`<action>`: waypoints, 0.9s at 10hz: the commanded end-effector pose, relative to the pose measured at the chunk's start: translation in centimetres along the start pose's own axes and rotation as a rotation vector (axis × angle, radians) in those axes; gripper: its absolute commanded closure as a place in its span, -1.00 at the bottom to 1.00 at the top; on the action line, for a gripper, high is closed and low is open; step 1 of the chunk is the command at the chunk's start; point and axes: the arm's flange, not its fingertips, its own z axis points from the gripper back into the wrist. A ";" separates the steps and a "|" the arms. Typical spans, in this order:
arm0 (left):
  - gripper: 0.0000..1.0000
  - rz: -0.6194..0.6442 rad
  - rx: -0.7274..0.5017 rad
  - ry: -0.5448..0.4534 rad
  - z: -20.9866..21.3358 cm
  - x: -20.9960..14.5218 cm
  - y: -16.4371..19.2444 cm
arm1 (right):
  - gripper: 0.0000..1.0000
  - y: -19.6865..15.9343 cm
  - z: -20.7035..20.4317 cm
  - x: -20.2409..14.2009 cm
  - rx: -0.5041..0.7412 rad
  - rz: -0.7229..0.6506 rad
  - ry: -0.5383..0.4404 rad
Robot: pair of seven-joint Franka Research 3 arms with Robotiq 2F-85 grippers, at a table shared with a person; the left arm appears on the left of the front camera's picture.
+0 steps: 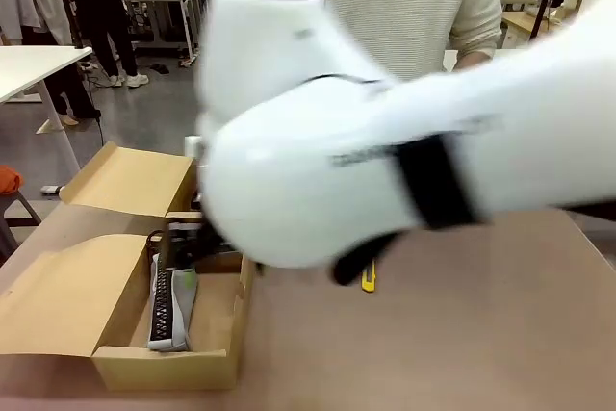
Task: Place items inside the box.
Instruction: Pick up a Pencil pouch or Stapler and place it inside the Mailer Box closest to the robot.
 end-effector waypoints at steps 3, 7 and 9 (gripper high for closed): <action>-1.00 -0.019 -0.016 -0.015 0.0 0.1 -0.2 | -1.00 3.1 -2.7 2.5 -0.003 0.028 0.034; -1.00 -0.019 -0.016 -0.015 0.0 0.1 -0.2 | -1.00 -9.9 4.1 0.2 0.151 -0.142 -0.034; -1.00 -0.019 -0.016 -0.015 0.0 0.1 -0.2 | -1.00 -22.3 7.5 -4.0 0.529 -0.232 0.060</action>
